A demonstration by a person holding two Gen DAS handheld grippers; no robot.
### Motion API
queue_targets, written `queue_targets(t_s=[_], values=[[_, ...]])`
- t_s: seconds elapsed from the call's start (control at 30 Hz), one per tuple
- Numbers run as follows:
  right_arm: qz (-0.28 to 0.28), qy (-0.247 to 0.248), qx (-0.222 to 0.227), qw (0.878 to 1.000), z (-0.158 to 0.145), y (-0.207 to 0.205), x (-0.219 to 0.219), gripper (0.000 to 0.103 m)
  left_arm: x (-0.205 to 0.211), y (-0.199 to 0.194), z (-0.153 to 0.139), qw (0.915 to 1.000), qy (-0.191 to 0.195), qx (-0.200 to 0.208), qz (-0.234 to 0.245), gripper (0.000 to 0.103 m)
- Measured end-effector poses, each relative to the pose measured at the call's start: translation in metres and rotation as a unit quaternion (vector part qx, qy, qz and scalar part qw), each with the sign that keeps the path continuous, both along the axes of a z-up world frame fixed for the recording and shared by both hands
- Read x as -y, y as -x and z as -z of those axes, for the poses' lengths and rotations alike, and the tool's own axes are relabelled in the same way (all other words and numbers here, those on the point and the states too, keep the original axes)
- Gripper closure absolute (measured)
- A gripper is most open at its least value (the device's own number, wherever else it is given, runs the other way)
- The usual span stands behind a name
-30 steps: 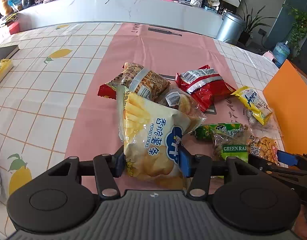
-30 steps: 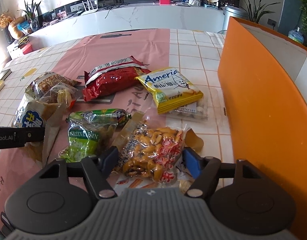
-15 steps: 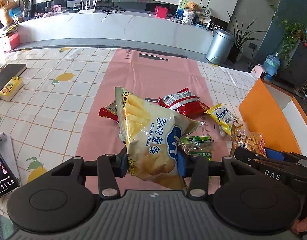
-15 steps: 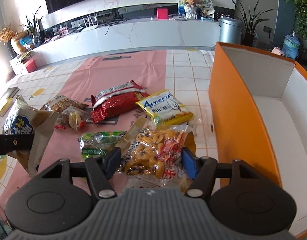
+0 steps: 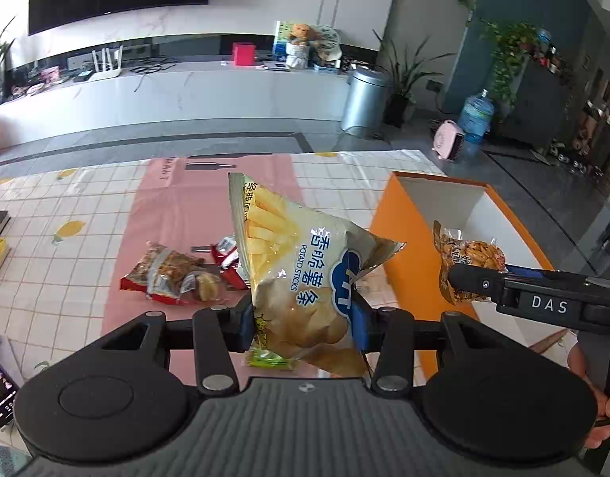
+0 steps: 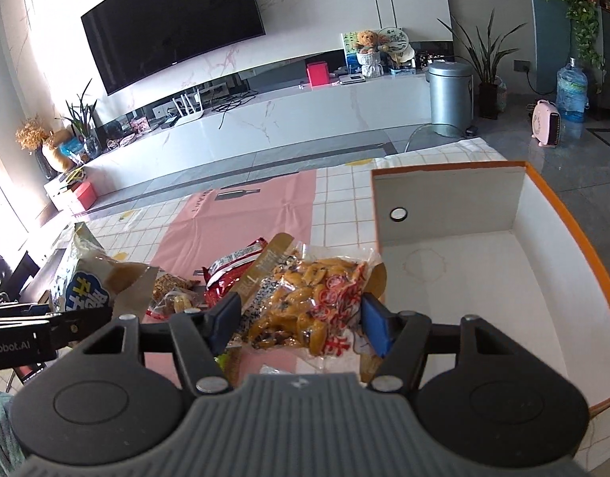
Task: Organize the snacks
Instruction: 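Carry both bags into the orange box and open both grippers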
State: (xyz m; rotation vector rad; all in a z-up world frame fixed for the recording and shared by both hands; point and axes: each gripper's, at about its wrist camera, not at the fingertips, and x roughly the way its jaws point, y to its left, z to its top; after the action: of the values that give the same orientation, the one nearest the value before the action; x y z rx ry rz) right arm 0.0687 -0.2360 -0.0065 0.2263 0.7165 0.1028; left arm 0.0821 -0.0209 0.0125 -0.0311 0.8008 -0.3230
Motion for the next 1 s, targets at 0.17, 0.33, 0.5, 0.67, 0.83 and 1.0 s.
queue_targets(t_s=[0.17, 0.33, 0.5, 0.67, 0.83, 1.0], values=[[0.003, 0.021, -0.025, 0.999, -0.006, 0.011, 0.048, 0.04, 0.058, -0.009, -0.005, 0.9957, -0.028, 0.0, 0.088, 0.051], [-0.017, 0.08, -0.056, 0.995, -0.008, 0.011, 0.093, 0.04, 0.123, -0.024, -0.004, 0.9797, -0.065, -0.021, 0.188, 0.051], [-0.063, 0.102, -0.097, 0.988, 0.003, 0.001, 0.129, 0.04, 0.186, -0.034, 0.015, 0.948, -0.131, -0.042, 0.287, 0.051], [-0.138, 0.134, -0.142, 0.971, 0.022, -0.017, 0.14, 0.04, 0.225, -0.05, 0.039, 0.9045, -0.214, -0.08, 0.36, 0.051], [-0.182, 0.154, -0.176, 0.955, 0.036, -0.038, 0.139, 0.04, 0.251, -0.057, 0.059, 0.8567, -0.298, -0.109, 0.407, 0.051], [-0.233, 0.154, -0.203, 0.938, 0.051, -0.058, 0.131, 0.04, 0.267, -0.063, 0.083, 0.8206, -0.346, -0.113, 0.441, 0.051]])
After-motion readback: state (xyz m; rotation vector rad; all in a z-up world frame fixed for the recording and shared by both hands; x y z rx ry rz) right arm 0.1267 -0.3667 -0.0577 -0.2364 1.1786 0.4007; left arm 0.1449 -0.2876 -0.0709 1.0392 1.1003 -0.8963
